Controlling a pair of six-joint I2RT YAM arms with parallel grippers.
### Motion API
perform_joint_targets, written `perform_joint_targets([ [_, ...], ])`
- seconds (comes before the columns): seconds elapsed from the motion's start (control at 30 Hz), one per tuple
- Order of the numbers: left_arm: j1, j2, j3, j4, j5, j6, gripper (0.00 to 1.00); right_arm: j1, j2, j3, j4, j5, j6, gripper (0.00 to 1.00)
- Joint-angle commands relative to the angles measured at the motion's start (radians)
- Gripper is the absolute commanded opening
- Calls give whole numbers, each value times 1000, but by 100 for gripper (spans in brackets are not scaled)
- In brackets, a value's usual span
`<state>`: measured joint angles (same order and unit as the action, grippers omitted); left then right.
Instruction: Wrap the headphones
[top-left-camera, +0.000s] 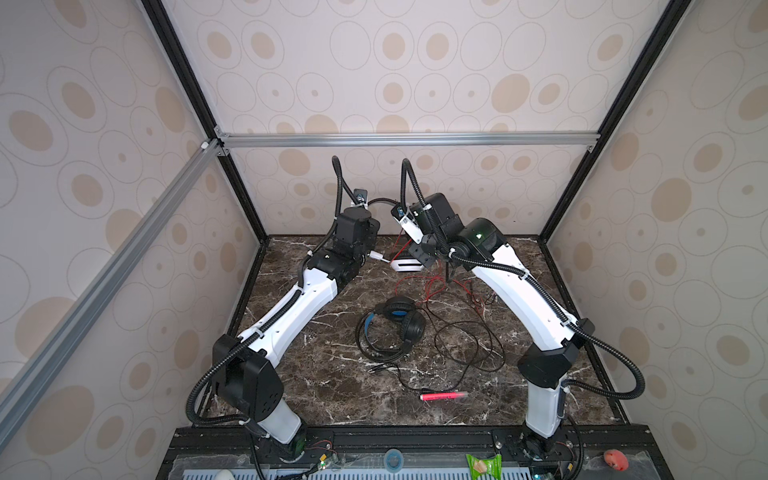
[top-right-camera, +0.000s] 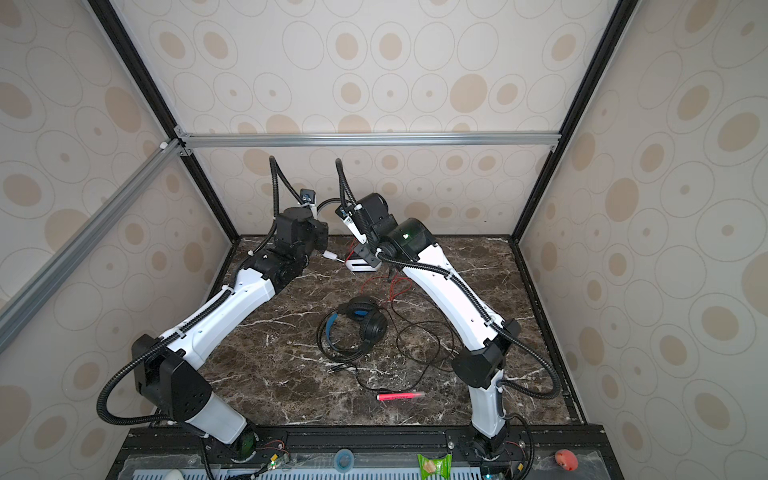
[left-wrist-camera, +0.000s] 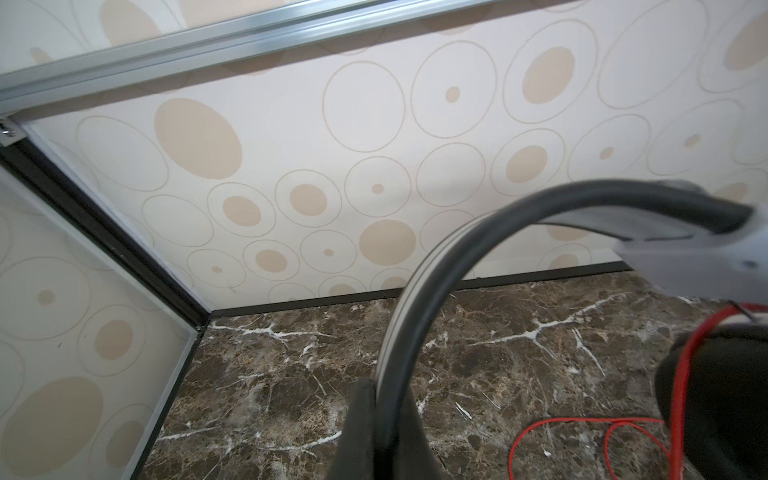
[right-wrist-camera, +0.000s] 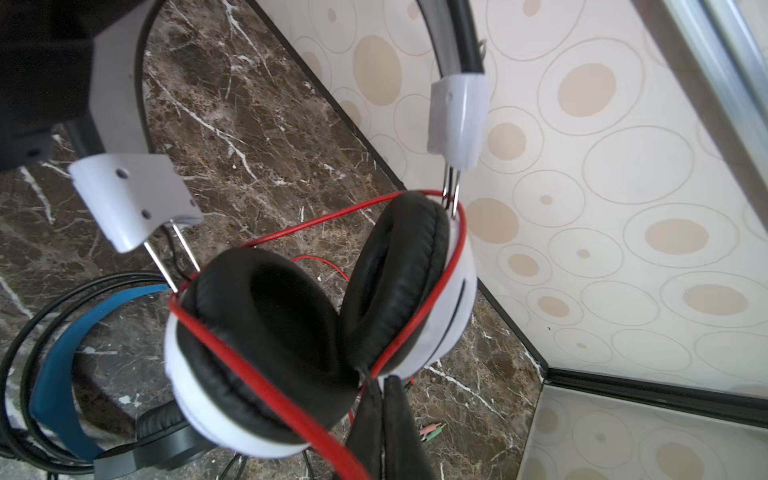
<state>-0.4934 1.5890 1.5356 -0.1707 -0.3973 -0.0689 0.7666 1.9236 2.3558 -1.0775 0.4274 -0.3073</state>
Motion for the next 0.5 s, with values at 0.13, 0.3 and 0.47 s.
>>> perform_joint_targets([
  [0.13,-3,-130,-88,22,161,89,0,-25,-63,12,24,85,13,9],
  [0.3,-2,-173,-111,-3,261,150,0,-26,-69,-13,21,90,-10,9],
  [0.47,-3,-188,-95,-51,299,193,0,-50,-101,-50,26,91,0,10],
])
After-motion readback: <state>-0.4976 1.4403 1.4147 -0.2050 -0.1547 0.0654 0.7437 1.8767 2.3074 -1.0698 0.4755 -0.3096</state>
